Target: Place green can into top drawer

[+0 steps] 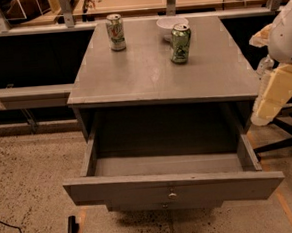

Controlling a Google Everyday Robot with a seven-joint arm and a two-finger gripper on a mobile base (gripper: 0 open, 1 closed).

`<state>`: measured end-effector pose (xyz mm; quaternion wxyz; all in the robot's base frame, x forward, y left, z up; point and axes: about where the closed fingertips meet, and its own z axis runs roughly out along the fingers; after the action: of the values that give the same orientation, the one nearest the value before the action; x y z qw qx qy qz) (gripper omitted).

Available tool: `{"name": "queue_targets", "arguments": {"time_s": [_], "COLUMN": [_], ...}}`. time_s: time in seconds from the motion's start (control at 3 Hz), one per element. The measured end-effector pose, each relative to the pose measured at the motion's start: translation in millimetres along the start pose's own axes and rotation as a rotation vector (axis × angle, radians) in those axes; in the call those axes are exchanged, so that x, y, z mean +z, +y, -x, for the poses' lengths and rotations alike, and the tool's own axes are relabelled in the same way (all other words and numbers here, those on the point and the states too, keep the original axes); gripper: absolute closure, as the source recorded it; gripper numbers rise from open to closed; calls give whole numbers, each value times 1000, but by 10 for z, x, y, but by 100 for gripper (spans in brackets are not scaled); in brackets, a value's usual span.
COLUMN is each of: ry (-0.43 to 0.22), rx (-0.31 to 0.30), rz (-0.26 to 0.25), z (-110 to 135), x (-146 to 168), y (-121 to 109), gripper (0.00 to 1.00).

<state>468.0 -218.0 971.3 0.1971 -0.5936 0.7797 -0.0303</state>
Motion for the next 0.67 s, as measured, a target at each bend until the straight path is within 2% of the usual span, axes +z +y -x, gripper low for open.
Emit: {"name": "queue_targets", "arguments": {"time_s": [0.33, 0.67], "ry": [-152, -358], "rx": [54, 112], "rz": [-67, -121], "z": [-13, 67], "x": [282, 545], "y": [-584, -1276], "gripper": [0, 0]}}
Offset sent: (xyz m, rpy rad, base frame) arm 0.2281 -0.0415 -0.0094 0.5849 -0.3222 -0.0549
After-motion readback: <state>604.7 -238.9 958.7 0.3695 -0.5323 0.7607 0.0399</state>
